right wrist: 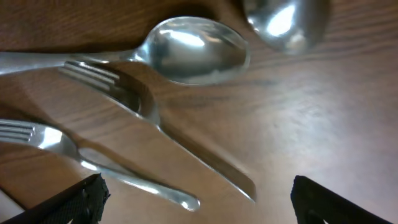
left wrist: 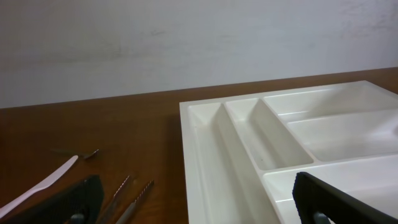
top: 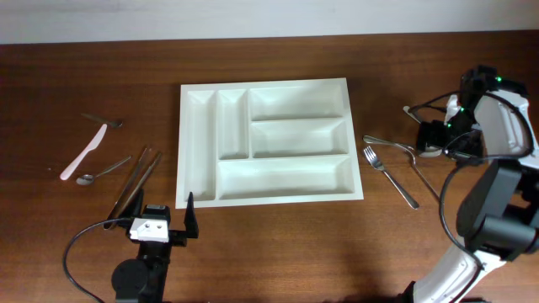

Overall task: Pack container
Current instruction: 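Move the right gripper over the silver fork right of the tray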

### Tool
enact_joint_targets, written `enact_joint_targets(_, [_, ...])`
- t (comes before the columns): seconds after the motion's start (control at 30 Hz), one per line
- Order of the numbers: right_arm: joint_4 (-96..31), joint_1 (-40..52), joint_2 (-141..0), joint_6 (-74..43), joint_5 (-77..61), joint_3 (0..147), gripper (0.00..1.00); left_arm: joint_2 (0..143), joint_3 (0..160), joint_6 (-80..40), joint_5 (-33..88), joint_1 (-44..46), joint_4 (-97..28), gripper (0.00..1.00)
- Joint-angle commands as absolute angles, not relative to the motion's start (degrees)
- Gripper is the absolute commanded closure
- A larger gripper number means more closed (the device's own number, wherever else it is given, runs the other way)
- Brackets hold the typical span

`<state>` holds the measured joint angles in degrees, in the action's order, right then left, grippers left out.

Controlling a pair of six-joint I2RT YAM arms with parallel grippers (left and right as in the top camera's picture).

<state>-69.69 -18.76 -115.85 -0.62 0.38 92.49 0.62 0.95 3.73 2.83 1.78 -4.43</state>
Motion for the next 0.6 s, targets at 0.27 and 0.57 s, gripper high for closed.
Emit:
enact_joint_targets(0.27, [-66.96,-18.65,-117.75,-0.86,-4.16,91.5,0.07,0.3,0.49,4.82,3.25,1.43,-4.27,0.01])
enact_joint_targets(0.57, [-63.55,-18.65,-118.15,-0.91,-5.67,86.28,0.09,0.3,0.49,4.82,3.25,1.43,-4.27,0.01])
